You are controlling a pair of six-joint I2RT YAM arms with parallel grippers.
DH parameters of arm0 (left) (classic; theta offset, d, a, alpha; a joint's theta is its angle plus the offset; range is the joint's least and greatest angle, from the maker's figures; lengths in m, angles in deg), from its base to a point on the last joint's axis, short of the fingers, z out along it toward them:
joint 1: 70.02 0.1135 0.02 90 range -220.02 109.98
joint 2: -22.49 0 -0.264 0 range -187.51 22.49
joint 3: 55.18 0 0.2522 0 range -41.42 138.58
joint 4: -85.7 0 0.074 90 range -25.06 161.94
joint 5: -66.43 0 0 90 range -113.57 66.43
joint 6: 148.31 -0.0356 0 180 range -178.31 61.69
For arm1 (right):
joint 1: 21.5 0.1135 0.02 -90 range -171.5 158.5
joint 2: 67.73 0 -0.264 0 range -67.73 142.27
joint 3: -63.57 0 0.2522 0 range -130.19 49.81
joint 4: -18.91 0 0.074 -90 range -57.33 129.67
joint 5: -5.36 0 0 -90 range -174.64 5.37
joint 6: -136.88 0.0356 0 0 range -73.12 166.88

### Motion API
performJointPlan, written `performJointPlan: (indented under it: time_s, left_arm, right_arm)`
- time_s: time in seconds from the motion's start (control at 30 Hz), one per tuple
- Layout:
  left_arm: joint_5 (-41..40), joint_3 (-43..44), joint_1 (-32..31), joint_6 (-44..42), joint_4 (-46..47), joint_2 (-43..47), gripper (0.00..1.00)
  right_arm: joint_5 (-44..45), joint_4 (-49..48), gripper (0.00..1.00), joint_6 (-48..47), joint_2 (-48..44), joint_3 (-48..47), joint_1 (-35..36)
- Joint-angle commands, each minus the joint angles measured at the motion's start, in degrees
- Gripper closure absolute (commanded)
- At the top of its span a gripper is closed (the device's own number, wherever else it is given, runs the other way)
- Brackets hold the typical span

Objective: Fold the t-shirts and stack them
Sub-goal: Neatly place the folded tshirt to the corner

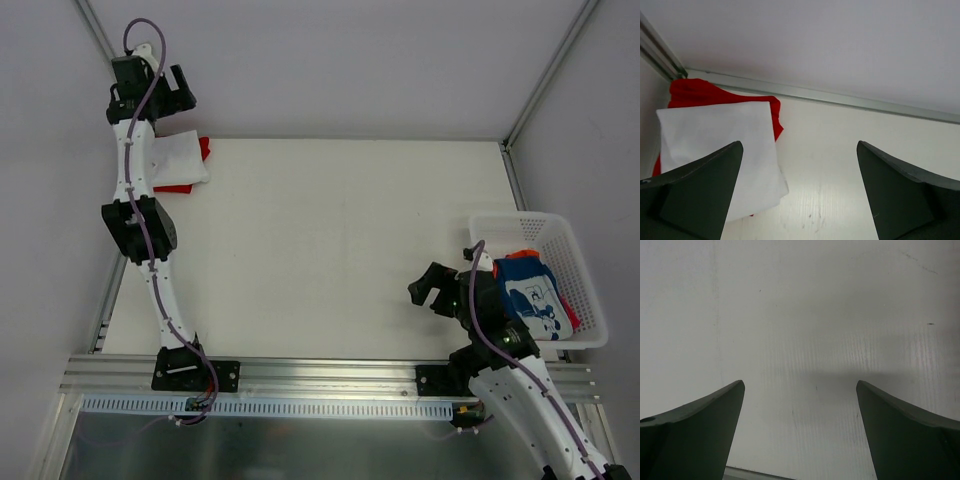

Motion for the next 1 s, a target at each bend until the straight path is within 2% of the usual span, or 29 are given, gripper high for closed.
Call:
performJointPlan:
  time_s: [0.0,0.1,0.23,0.37,0.7,0.97]
  left_arm:
    - [0.9,-3.1,-3.6,0.1,0.3,1.6,0.01]
    - [-4.9,-4.7,-7.6,-3.6,0.9,1.8,0.01]
    - [-9.9,-7.5,-7.6,-6.5,0.9,0.0,0.01]
    - [-8.9,-9.9,-4.0,-2.1,0.9,-2.8,0.01]
    - [-4.3,-8.3,5.5,3.6,0.9,-9.0,0.01]
    - [-2.7,-8.7,10.1,5.8,0.9,-11.1,0.01]
  right_arm:
    - [-1.4,0.3,0.01,0.9,1.1,-2.4,0.5]
    - [-3.1,1.7,0.01,0.1,4.8,-7.7,0.6]
    - [-1.5,6.6,0.00,-0.4,5.4,-13.7,1.8]
    - [1.4,11.5,0.00,0.4,3.7,-17.4,2.4]
    - [5.5,21.8,0.01,1.9,-1.4,-20.9,2.7]
    - [6.4,23.5,0.00,1.6,-1.4,-21.9,2.7]
